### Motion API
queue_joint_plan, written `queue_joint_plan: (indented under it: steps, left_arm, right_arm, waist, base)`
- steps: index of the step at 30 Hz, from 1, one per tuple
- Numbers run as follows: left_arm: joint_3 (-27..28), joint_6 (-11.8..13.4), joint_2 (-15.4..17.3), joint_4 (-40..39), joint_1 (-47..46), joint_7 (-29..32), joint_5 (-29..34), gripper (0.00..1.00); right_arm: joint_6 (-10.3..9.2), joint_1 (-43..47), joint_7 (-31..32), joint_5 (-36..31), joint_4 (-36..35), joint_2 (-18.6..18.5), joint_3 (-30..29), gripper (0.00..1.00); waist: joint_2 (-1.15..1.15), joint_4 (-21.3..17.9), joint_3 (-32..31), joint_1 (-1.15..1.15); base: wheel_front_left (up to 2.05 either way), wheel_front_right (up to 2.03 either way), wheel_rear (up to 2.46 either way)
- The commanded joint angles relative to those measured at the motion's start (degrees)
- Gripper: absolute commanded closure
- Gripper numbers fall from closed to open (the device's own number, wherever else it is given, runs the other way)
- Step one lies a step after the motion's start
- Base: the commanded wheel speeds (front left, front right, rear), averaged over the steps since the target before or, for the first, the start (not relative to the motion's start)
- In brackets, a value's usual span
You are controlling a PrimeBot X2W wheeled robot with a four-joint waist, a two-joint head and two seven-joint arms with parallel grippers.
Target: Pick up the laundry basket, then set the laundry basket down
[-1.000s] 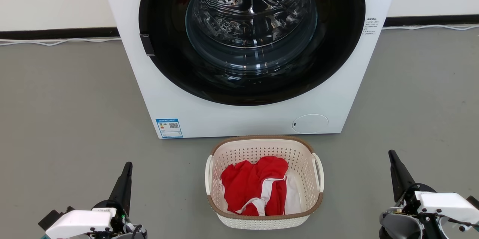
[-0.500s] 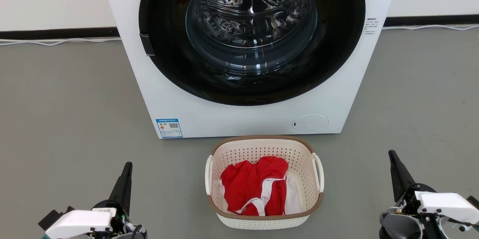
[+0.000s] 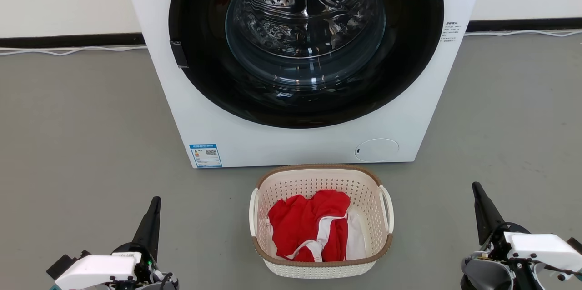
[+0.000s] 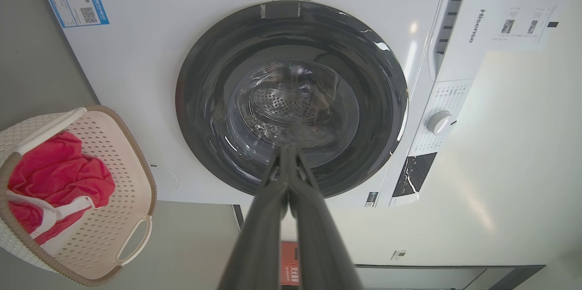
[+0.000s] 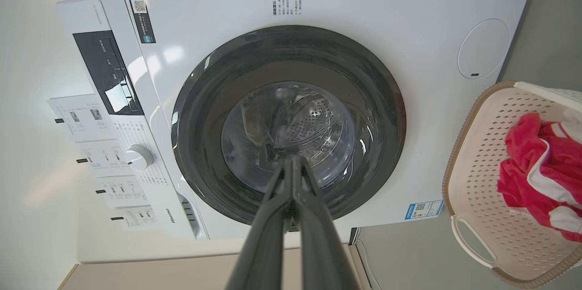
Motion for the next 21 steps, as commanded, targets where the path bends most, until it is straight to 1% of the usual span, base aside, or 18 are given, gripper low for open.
queue_joint_plan:
  steps: [1,21]
  left_arm:
    - [1.8,-0.4,0.6,-1.7,-3.2,0.4,-0.2,1.00]
    - [1.8,-0.4,0.6,-1.7,-3.2,0.4,-0.2,1.00]
  right_arm:
    - [0.41,-1.3,0.4,0.4,-1.8,-0.2,1.1,1.00]
    - [0.41,-1.3,0.4,0.4,-1.8,-0.2,1.1,1.00]
  waist:
    - [0.00,0.0,0.0,0.00]
    - [0.00,0.0,0.0,0.00]
  base:
    - [0.00,0.00,0.00]
    - [0.00,0.00,0.00]
